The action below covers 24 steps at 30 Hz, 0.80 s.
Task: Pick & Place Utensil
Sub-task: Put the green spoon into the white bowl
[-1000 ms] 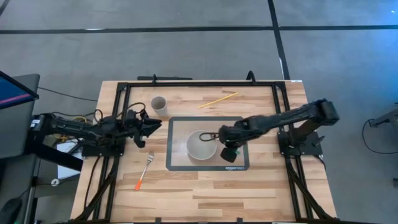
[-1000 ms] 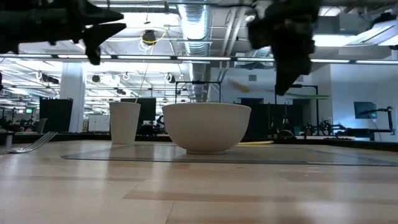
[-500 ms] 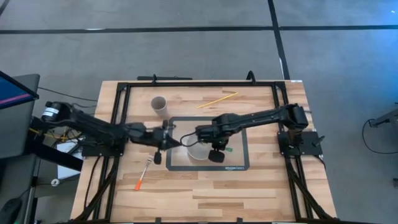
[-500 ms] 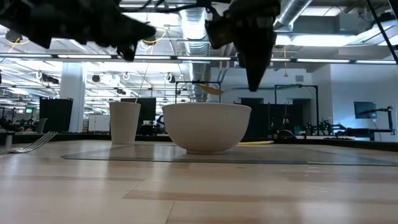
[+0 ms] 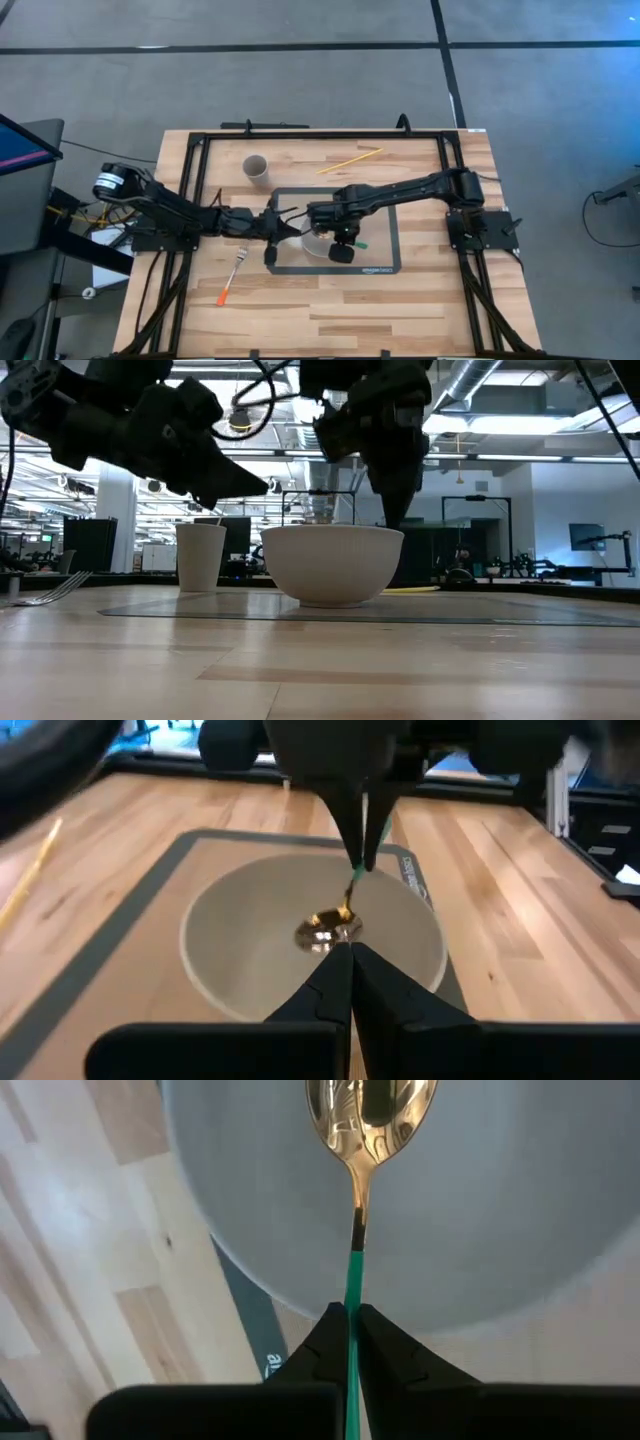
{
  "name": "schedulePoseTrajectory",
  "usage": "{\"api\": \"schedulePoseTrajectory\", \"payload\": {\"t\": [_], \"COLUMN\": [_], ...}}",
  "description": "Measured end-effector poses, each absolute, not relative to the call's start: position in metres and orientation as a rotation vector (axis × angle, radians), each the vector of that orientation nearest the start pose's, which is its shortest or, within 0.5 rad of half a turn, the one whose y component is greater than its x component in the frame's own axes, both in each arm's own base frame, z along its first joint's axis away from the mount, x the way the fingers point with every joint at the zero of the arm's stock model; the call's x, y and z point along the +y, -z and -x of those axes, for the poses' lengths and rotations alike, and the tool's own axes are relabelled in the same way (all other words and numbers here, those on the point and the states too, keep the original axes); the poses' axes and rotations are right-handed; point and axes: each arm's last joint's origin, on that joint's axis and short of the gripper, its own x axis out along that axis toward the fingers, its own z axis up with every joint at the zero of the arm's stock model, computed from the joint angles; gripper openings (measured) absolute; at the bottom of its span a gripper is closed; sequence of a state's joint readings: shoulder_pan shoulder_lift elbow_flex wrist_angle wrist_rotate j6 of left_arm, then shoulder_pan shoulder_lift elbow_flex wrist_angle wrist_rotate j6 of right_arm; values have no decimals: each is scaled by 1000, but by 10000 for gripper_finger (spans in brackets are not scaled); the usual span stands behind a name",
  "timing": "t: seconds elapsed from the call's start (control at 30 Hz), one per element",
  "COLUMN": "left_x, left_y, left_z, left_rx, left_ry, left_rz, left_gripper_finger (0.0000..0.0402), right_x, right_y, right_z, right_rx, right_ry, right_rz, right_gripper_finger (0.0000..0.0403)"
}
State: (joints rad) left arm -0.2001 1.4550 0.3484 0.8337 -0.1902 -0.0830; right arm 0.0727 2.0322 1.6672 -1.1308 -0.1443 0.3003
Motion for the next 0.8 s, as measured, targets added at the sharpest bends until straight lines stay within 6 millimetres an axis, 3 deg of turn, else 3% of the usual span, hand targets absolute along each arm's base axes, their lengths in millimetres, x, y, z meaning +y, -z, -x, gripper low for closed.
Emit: {"api": "schedulePoseTrajectory", "payload": {"t": [0.1,0.37,0.6,0.8], "left_x": [-45,-49,-49,-49], "left_y": [-142,-129,-127,-128], "left_z": [-249,-270,-271,-270], "left_rx": [292,339,351,350], "left_ry": [-3,-7,-7,-7], "left_rz": [36,24,21,21], "left_gripper_finger": [5,5,5,5], "right_x": [33,29,29,29], "right_y": [-204,-206,-206,-206], "right_z": [-396,-396,-397,-398], "right_rx": [1535,1529,1513,1502], "right_ry": [42,40,16,14], "right_rz": [-284,-284,-269,-269], "right_gripper_finger": [2,2,6,44]}}
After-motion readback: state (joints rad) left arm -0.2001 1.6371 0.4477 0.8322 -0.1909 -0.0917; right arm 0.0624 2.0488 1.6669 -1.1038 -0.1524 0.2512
